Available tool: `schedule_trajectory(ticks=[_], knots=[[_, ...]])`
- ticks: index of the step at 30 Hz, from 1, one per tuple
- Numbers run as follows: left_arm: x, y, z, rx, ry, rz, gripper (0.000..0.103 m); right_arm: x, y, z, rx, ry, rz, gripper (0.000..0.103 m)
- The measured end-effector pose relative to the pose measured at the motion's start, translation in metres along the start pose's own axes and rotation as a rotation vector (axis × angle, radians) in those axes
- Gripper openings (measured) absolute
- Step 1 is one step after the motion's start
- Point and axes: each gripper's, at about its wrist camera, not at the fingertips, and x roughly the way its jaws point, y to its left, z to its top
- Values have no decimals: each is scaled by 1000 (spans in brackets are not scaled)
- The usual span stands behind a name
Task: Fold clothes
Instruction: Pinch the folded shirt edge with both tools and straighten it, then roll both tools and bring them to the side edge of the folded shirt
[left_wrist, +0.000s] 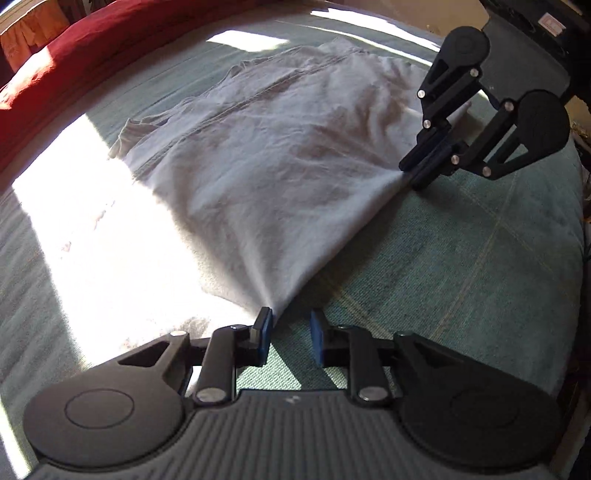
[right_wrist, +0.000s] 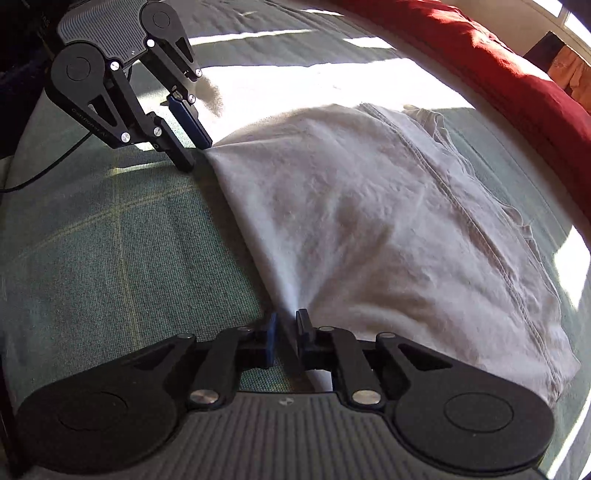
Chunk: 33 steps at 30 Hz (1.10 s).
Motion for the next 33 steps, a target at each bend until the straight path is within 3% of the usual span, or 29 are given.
schedule_trajectory(ticks=[2,5,8,11,13,15,24,26,28,31,33], knots=[[-10,4,8,9,-57,22,30,-10,-3,7,12,-32,-18,19],[-9,20,30,-36,-150,114,50,-16,-19,25,83,-112,-97,34],[12,44,42,-196,-190,137,50,4,-38,40,234,-136,-182,39],[40,60,37,-353,-157,131,50,30,-54,45,402,-133,-258,42],[41,57,23,-393,-184,137,50,39,-58,34,516,-131,-255,47],[33,50,11,-413,-183,141,57,35,-56,18,596,-160,-247,54],[4,25,-38,-477,-118,157,63,0,-25,-43,758,-139,-205,70],[-4,21,-39,-456,-111,177,63,-12,-18,-54,768,-133,-211,70],[-17,10,-36,-368,-118,235,63,-25,-14,-61,770,-134,-230,70],[-31,-8,-30,-173,-116,315,64,-50,-7,-68,662,-121,-288,70],[-33,-26,-27,20,-105,401,65,-61,-1,-65,539,-90,-346,70]])
